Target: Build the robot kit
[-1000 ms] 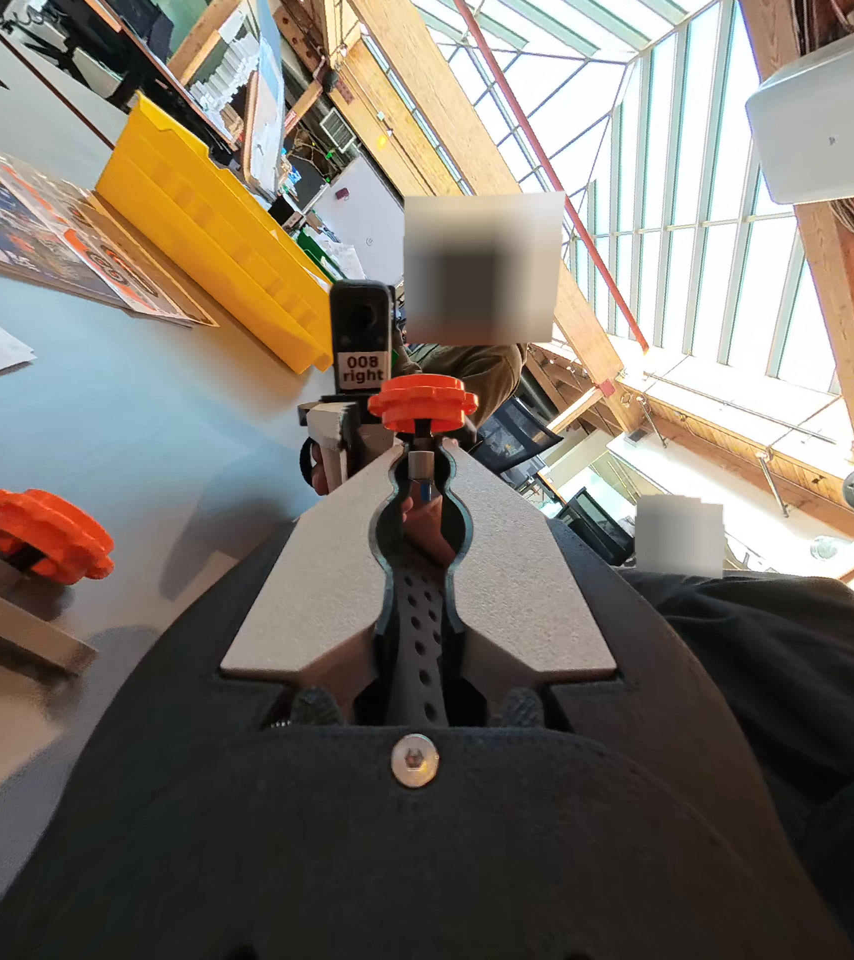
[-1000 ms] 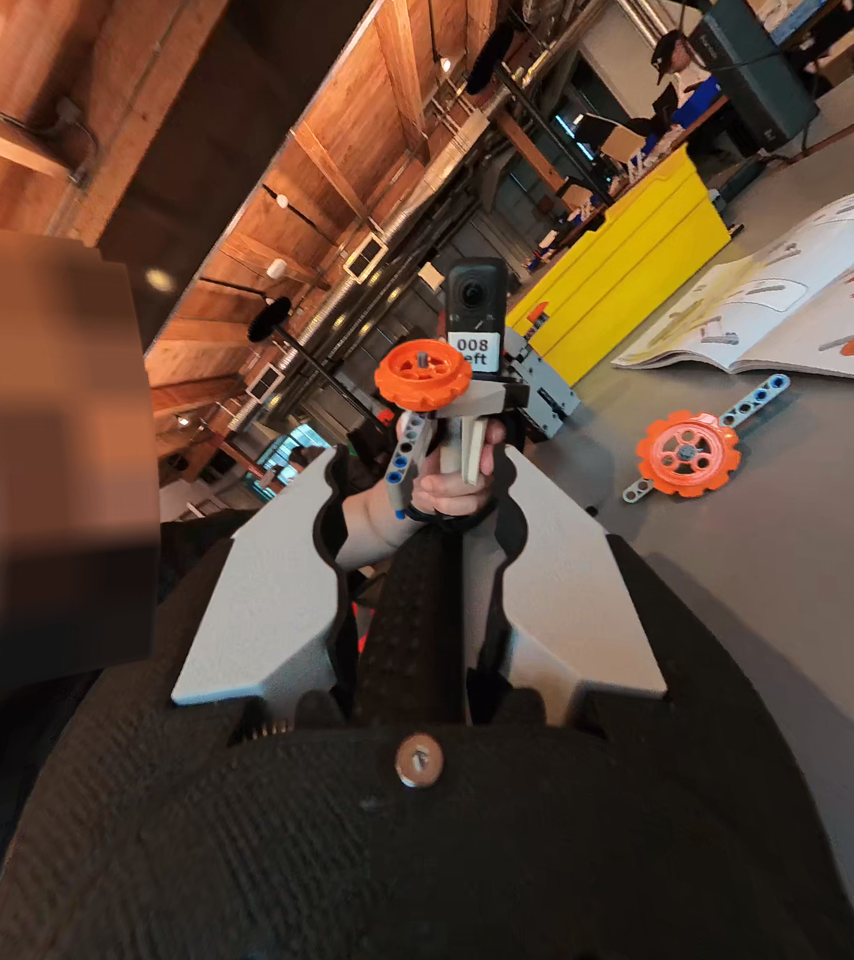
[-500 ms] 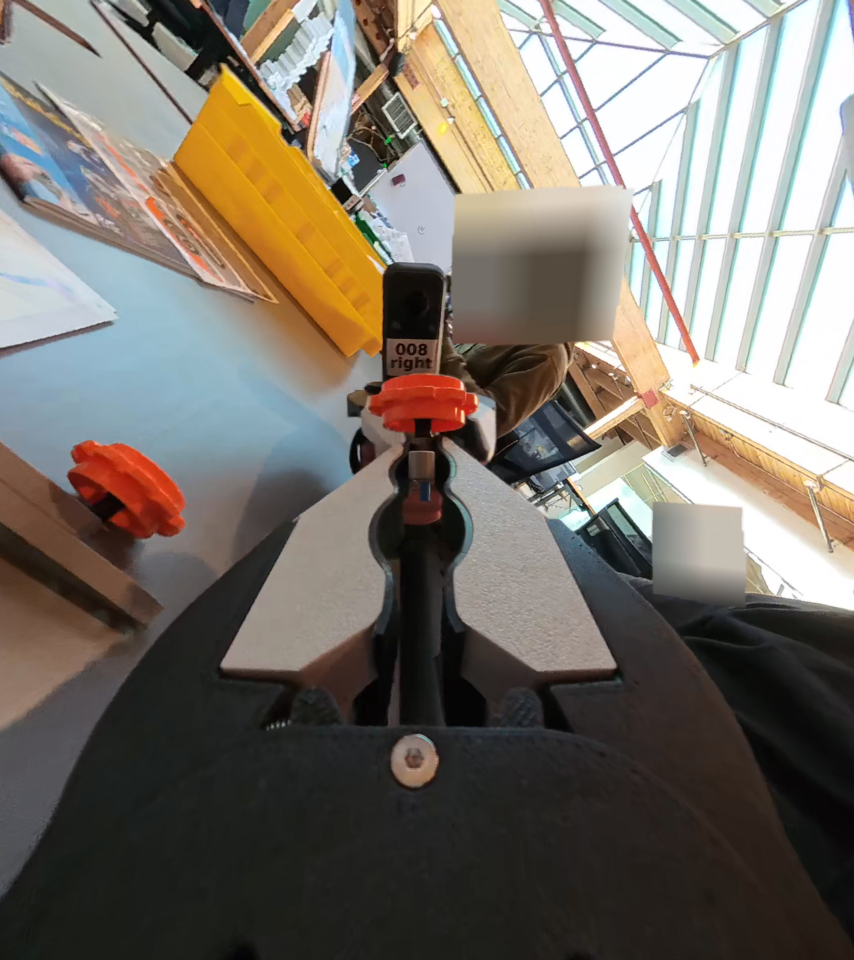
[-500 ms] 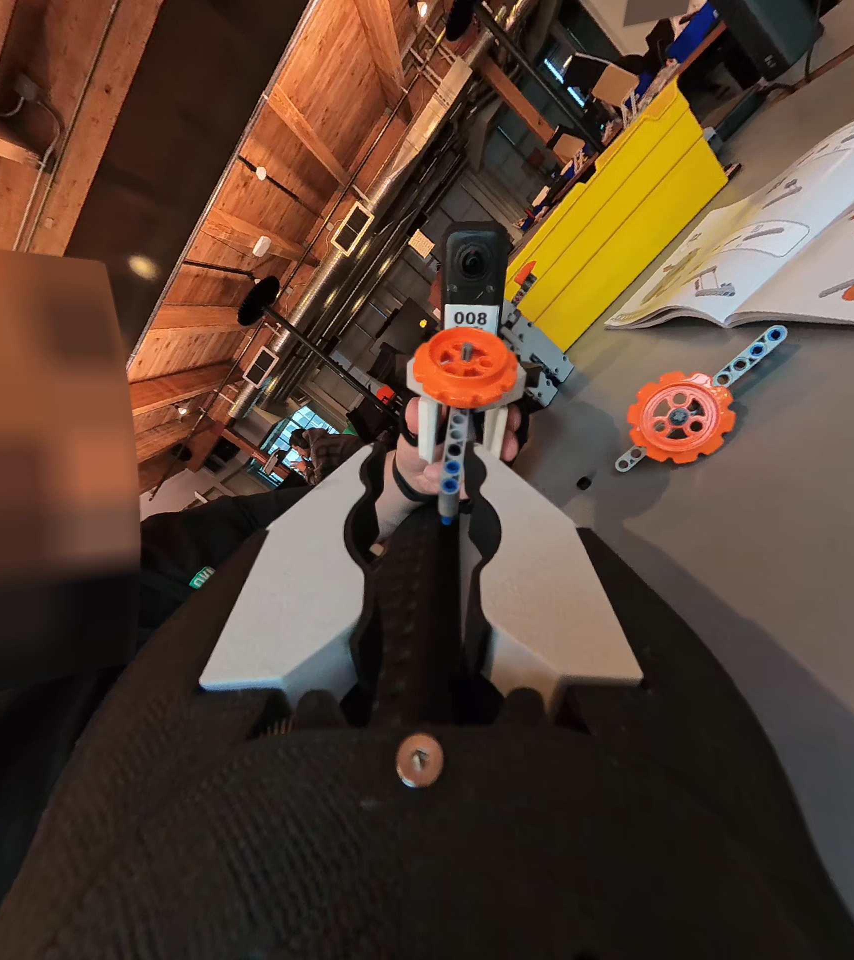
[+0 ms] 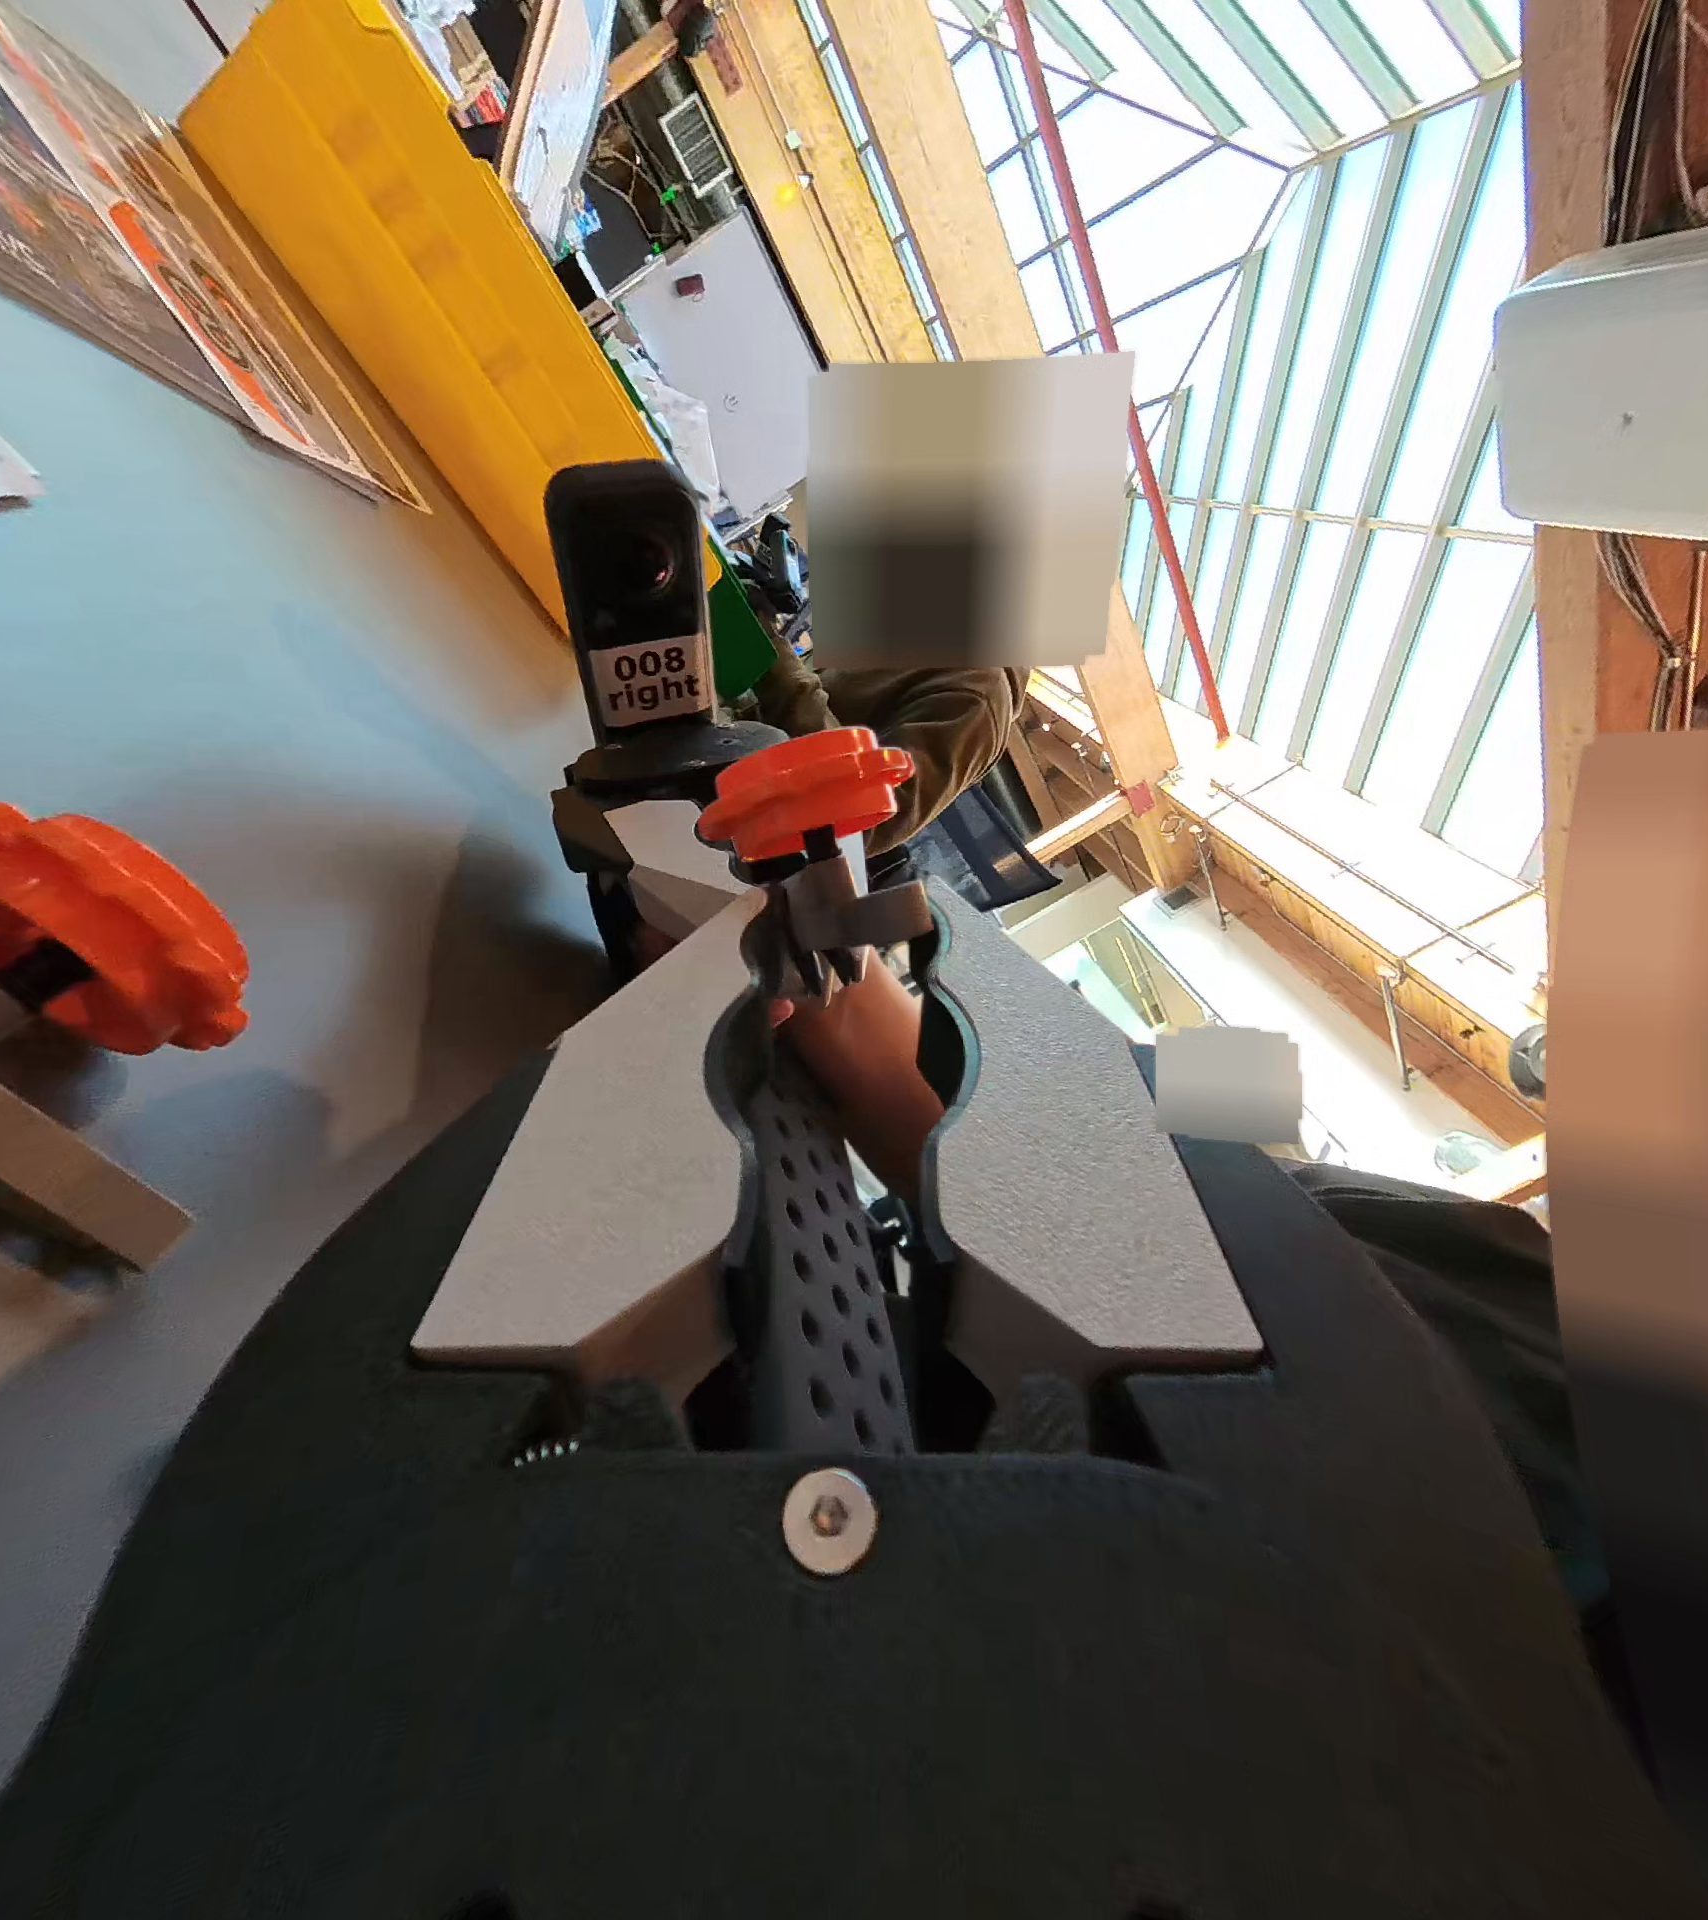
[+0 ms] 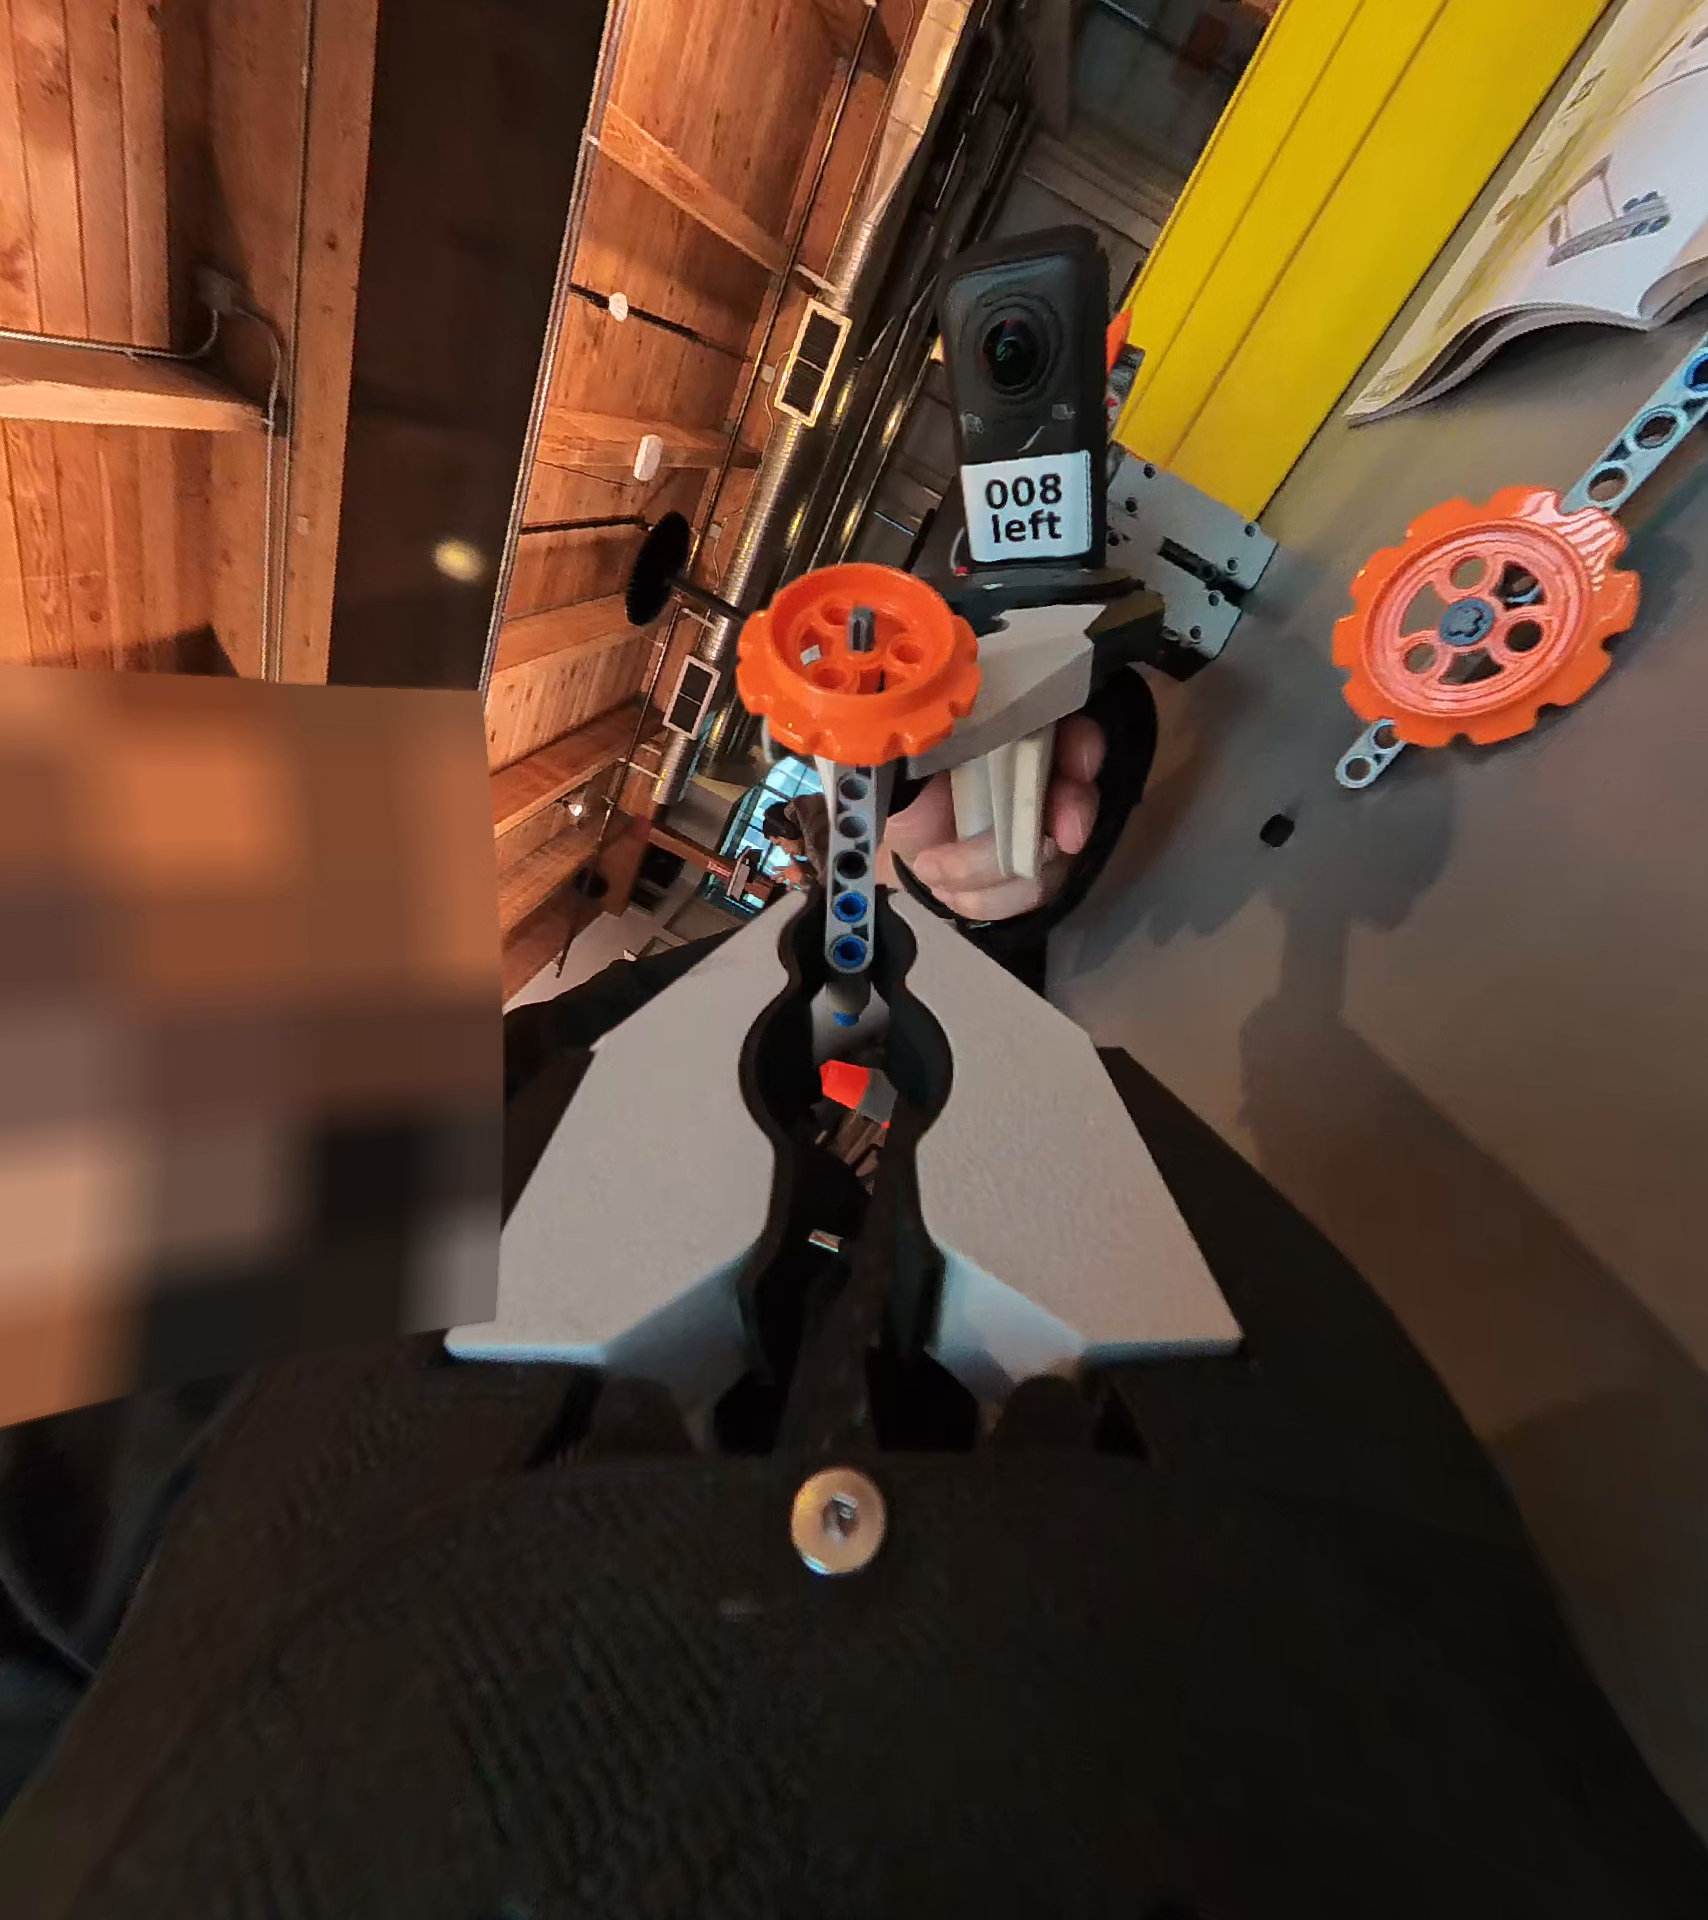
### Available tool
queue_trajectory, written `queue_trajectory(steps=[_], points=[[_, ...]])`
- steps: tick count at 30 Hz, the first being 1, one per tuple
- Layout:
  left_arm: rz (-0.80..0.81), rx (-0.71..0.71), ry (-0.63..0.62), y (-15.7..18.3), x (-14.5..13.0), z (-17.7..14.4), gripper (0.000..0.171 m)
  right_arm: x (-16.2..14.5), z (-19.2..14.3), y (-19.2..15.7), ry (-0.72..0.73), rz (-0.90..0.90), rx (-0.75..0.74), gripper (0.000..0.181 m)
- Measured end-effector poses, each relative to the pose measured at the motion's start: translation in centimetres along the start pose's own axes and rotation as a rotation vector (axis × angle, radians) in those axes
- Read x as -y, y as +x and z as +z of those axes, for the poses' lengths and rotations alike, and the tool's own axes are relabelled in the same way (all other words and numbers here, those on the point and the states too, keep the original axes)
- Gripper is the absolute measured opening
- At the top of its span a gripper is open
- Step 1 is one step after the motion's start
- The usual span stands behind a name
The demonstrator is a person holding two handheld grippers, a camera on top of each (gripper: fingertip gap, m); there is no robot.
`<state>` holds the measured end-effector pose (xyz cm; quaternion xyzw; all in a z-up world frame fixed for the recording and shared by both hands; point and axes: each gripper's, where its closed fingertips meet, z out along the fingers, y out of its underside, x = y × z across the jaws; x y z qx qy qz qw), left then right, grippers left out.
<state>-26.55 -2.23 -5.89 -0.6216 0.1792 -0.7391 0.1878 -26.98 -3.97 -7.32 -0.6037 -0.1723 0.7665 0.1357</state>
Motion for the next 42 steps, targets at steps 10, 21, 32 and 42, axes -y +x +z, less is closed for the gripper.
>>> queue_trajectory(steps=[10,21,32,42], points=[[0.081,0.065,0.018,-0.4,0.7,-0.5,0.028,0.7,-1.4,1.1,0.000,-0.186,-0.189,0.005],[0.796,0.635,-0.026,-2.8,2.8,-2.7,0.020,1.3,-6.2,4.7,-0.122,-0.513,-0.641,0.006],[0.848,0.846,-0.182,-6.6,2.0,-4.1,0.021,-0.9,-5.9,7.0,-0.275,-0.429,-0.716,0.006],[0.840,0.896,-0.252,-8.5,1.8,-5.0,0.022,-1.1,-5.2,6.0,-0.208,-0.251,-0.572,0.006]])
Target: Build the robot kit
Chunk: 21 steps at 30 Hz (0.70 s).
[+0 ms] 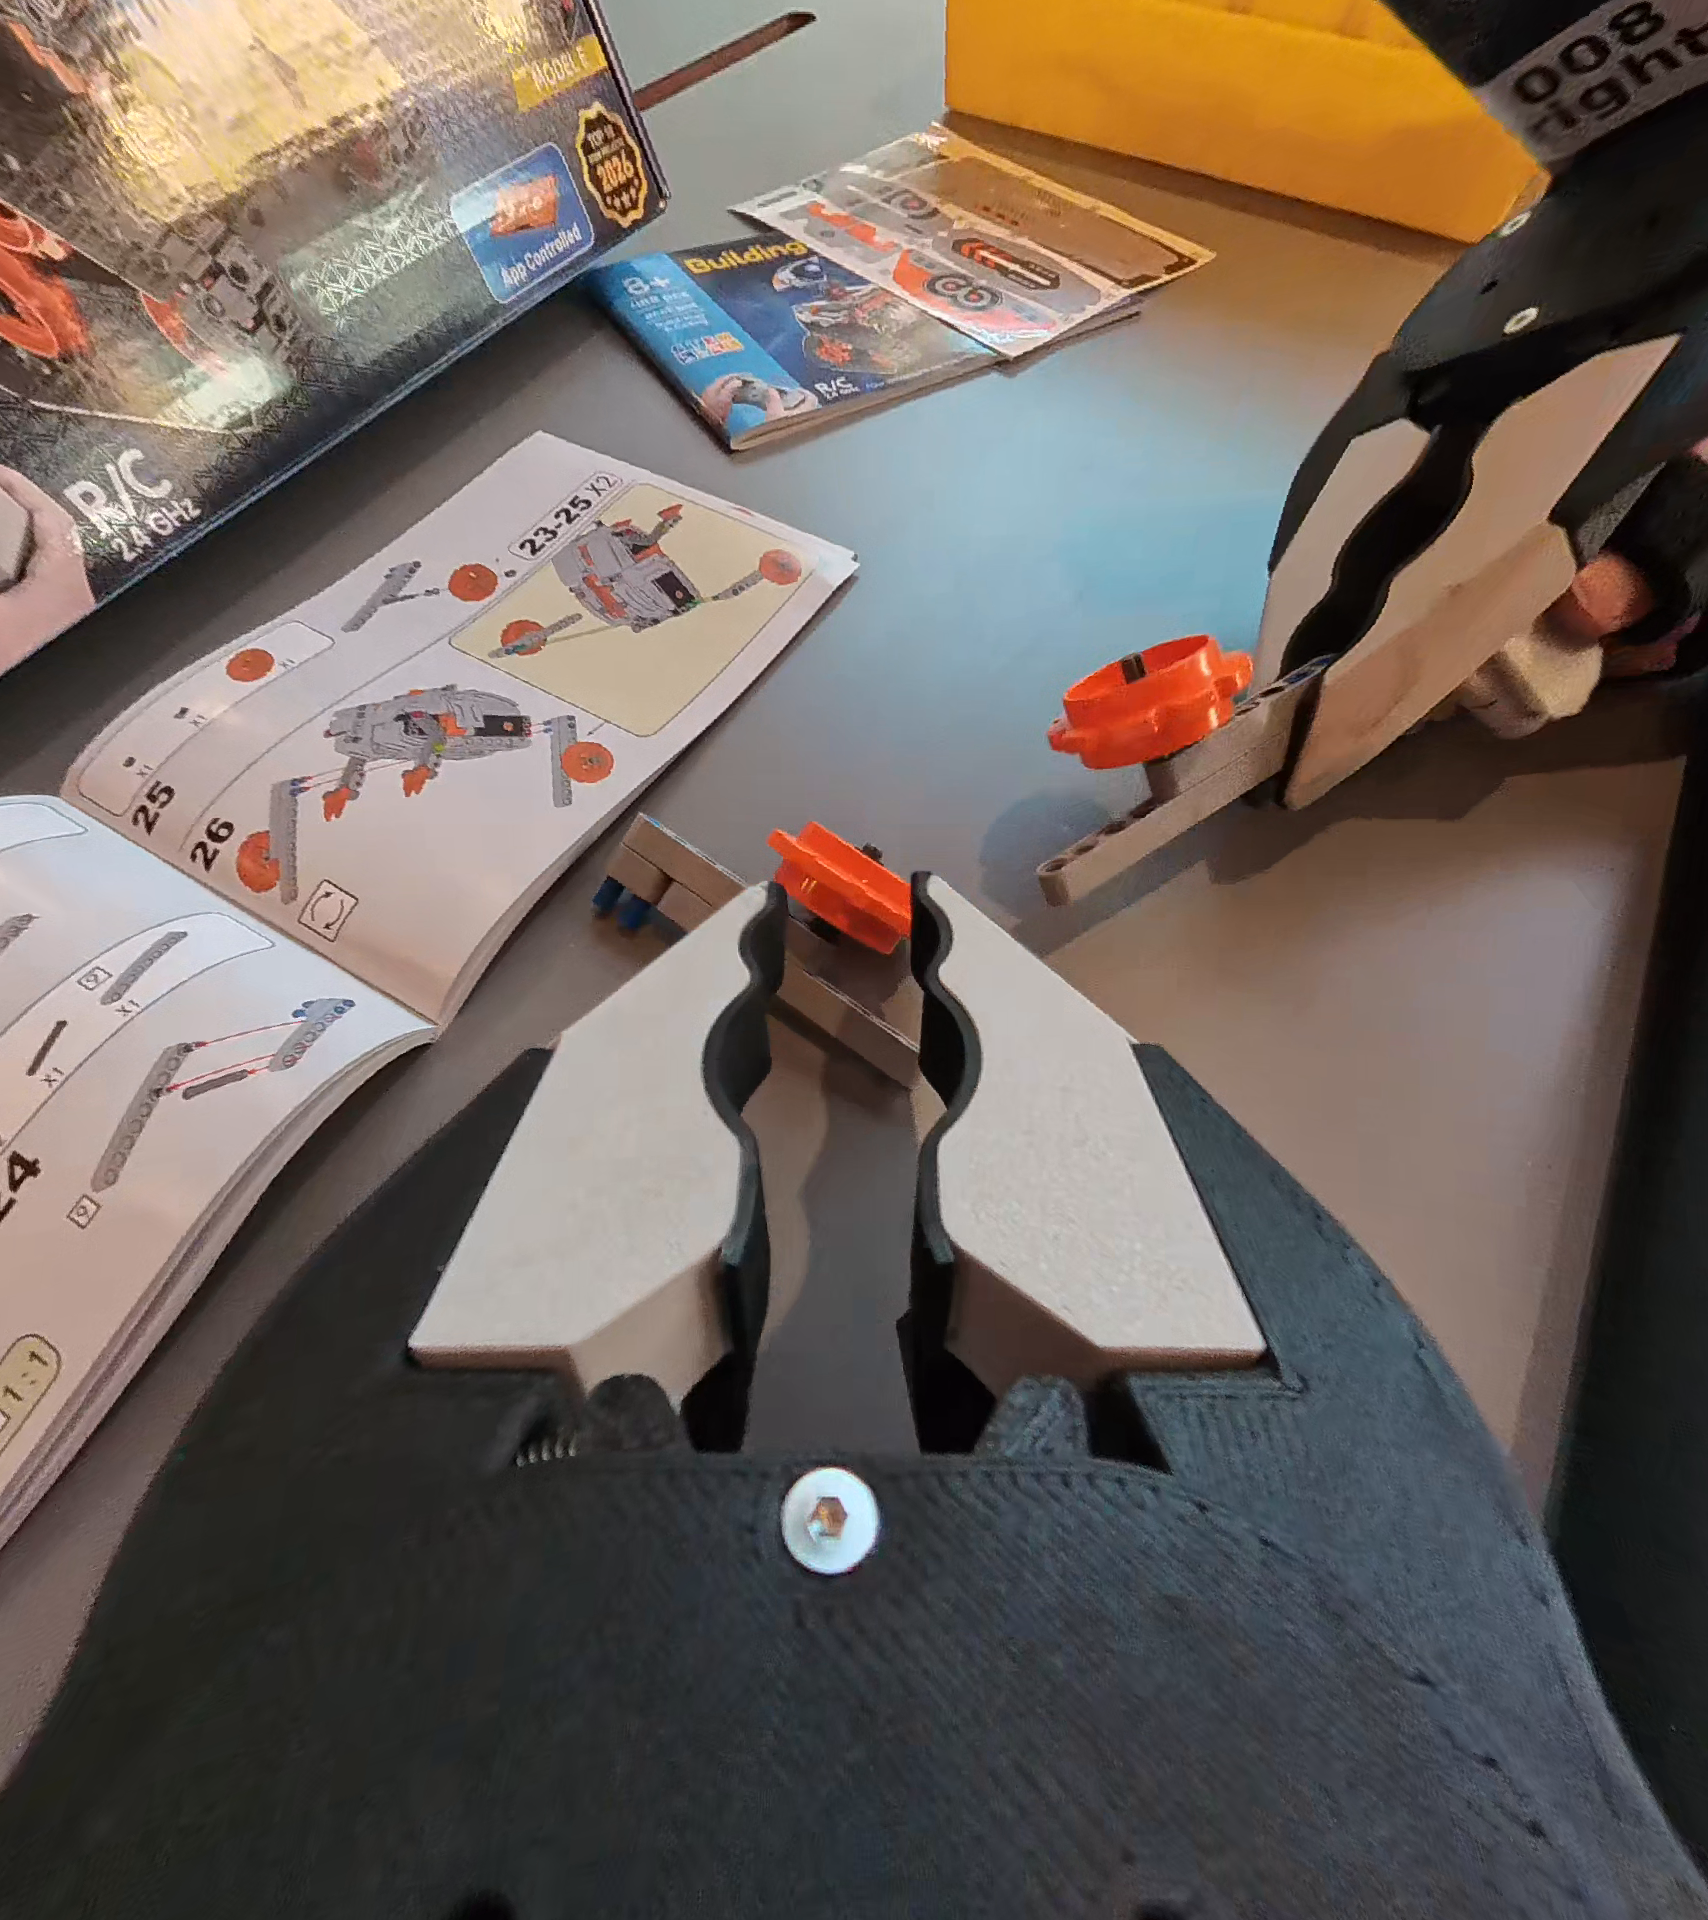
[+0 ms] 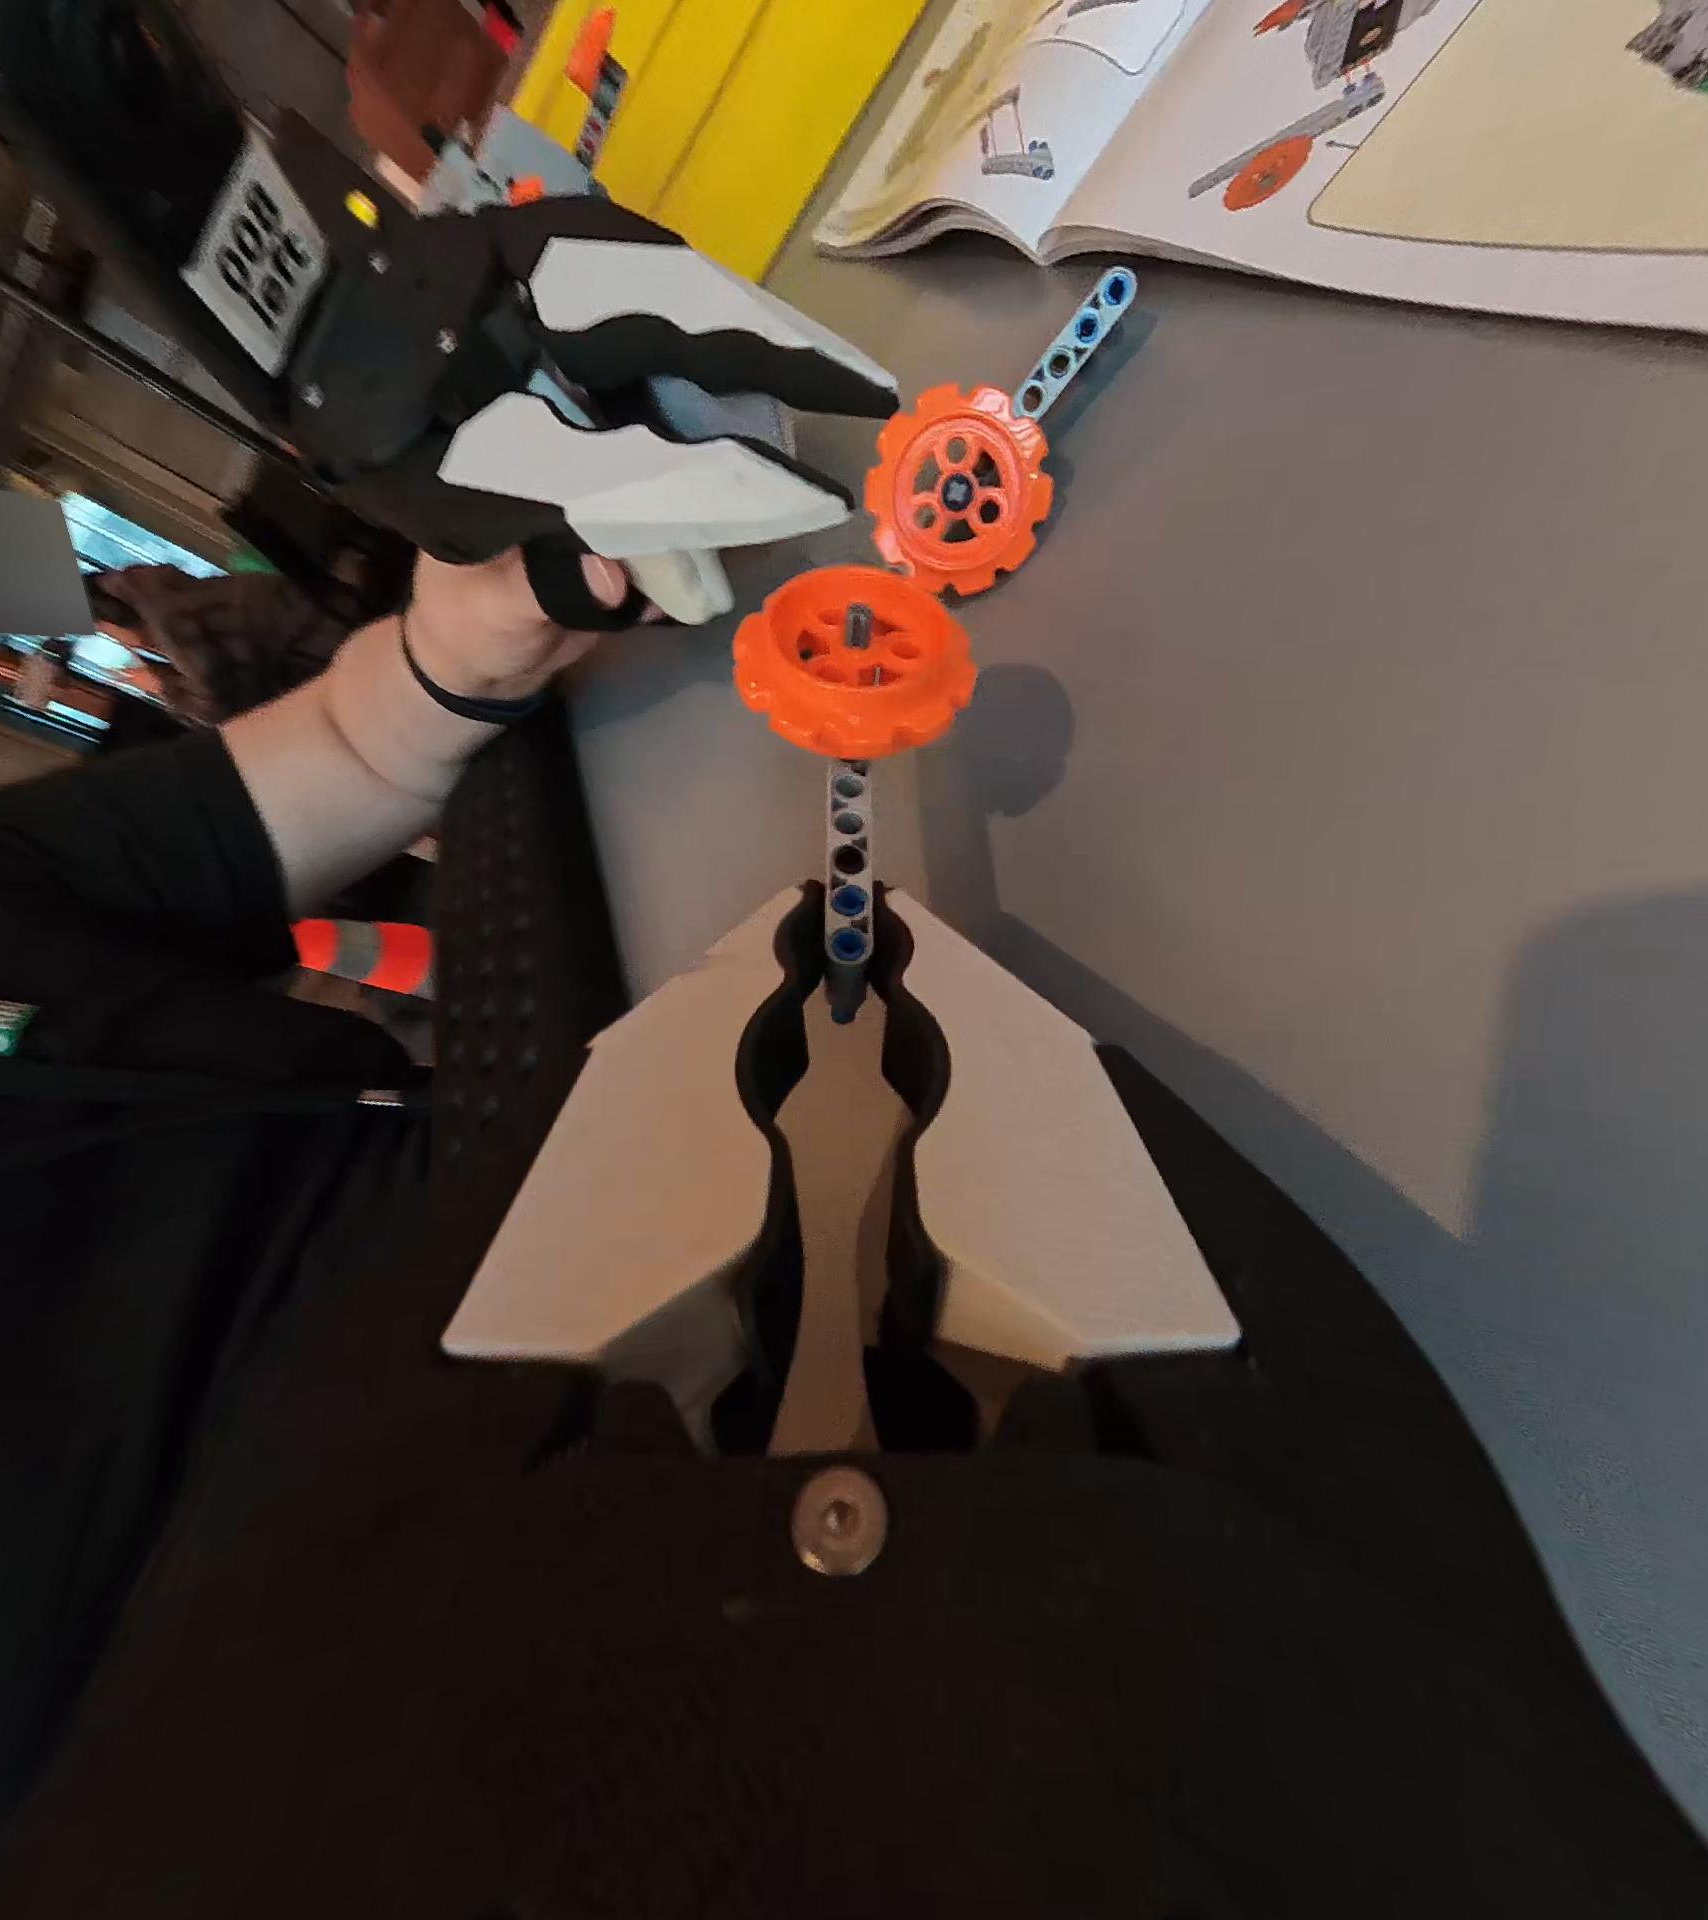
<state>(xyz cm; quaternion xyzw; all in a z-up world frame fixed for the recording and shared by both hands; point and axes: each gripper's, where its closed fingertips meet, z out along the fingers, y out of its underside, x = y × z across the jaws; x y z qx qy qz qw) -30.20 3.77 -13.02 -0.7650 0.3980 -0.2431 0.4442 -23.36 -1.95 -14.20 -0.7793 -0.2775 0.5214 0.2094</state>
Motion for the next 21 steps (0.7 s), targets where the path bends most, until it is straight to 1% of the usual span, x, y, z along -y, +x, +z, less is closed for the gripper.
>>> queue_trajectory(steps=[2,4,9,11,12,14,16,18,21], points=[[0.000,-0.003,0.004,0.1,0.1,0.0,0.022,0.3,-0.1,-0.4,0.028,0.075,0.066,0.006],[-0.010,-0.015,0.011,0.2,0.2,-0.1,0.022,0.5,-0.3,-0.5,0.045,0.111,0.093,0.006],[-0.022,-0.052,0.020,0.8,0.4,-0.1,0.018,0.8,-0.2,-0.8,0.062,0.089,0.098,0.006],[-0.063,-0.103,0.063,1.5,1.1,-0.5,0.016,1.4,-0.4,-1.2,0.097,0.046,0.103,0.006],[-0.101,-0.141,0.104,2.0,1.8,-0.8,0.016,2.0,-0.5,-1.5,0.136,0.009,0.106,0.006],[-0.192,-0.246,0.218,3.1,3.9,-2.2,0.018,3.8,-1.2,-3.2,0.265,-0.067,0.152,0.006],[-0.299,-0.373,0.322,4.2,5.9,-3.6,0.028,6.0,-2.2,-5.4,0.444,-0.108,0.237,0.005],[-0.396,-0.500,0.371,5.4,7.0,-4.6,0.034,7.3,-2.6,-7.1,0.563,-0.107,0.298,0.006],[-0.465,-0.580,0.418,6.0,7.8,-5.2,0.035,8.3,-1.8,-8.8,0.671,-0.113,0.333,0.006]])
